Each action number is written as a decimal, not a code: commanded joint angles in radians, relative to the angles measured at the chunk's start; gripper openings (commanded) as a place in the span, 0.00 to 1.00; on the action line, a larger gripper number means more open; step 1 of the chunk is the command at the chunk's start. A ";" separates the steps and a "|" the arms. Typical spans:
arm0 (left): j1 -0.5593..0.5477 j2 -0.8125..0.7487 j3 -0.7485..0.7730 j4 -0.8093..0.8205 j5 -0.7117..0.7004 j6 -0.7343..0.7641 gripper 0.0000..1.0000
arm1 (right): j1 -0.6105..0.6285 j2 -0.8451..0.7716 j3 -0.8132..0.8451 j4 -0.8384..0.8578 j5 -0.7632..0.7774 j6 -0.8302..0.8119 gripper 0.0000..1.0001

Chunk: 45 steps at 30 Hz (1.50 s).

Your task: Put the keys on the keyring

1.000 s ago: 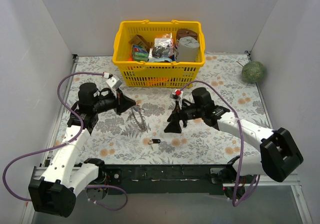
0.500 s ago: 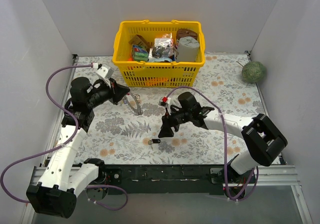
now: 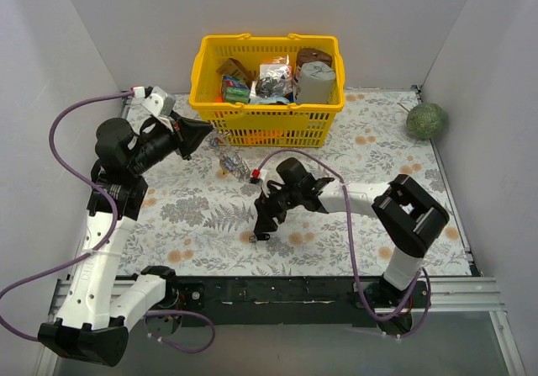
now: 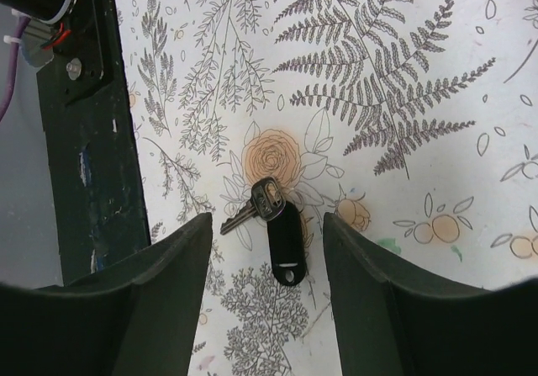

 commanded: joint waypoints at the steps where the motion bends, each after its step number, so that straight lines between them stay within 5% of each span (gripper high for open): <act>1: -0.009 0.000 0.055 0.024 0.088 0.000 0.00 | 0.008 0.064 0.063 0.036 0.006 -0.034 0.62; 26: -0.021 -0.006 0.040 0.030 0.127 0.002 0.00 | 0.028 0.185 0.052 0.093 -0.137 -0.034 0.44; 37: -0.021 -0.013 0.029 0.026 0.135 0.008 0.00 | 0.028 0.202 0.040 0.093 -0.117 -0.036 0.20; 41: -0.021 -0.016 0.023 0.024 0.130 0.011 0.00 | 0.030 0.202 0.041 0.099 -0.126 -0.031 0.01; 45: -0.021 -0.020 0.017 0.021 0.127 0.014 0.00 | 0.030 0.182 0.037 0.107 -0.108 -0.019 0.01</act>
